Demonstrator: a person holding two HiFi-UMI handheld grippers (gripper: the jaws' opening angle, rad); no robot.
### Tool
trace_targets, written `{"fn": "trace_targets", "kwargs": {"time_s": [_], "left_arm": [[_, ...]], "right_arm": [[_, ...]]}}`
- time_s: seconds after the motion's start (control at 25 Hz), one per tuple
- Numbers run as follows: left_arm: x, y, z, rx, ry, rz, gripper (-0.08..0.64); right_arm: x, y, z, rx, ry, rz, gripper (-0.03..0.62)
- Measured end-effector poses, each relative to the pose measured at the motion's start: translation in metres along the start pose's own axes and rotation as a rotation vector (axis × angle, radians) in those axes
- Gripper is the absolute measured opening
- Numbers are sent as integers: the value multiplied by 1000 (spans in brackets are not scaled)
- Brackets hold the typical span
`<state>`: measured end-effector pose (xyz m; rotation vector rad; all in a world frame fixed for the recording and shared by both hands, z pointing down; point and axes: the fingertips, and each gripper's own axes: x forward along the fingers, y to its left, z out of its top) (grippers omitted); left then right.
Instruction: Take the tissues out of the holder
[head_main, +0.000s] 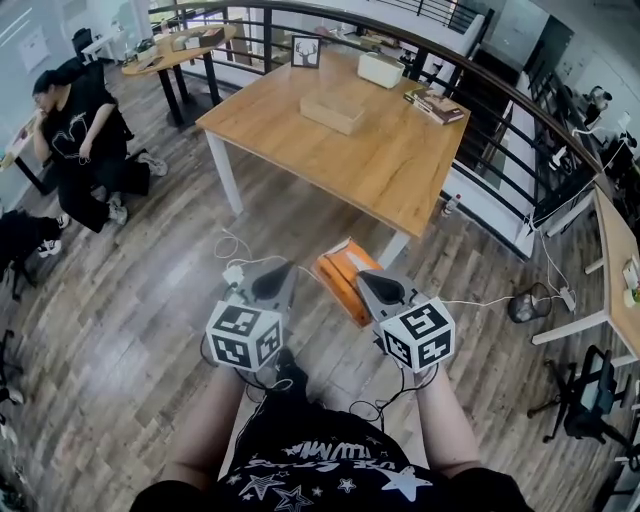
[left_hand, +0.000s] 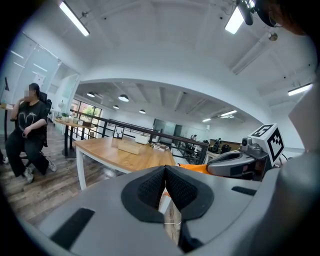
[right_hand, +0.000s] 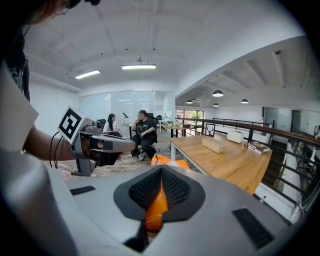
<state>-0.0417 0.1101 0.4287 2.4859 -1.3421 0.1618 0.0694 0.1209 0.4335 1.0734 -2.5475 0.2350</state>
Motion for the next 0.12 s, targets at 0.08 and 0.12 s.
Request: {"fn": "trace_targets", "kwargs": {"time_s": [0.08,0.12], "left_arm": [[-6,1,-1,-1,-6,5,12],[-9,1,-1,-2,-9,8,12]], "right_arm": [[-1,6,1,-4,-4,3,17],[-1,9,1,-6,-6,5,17]]}}
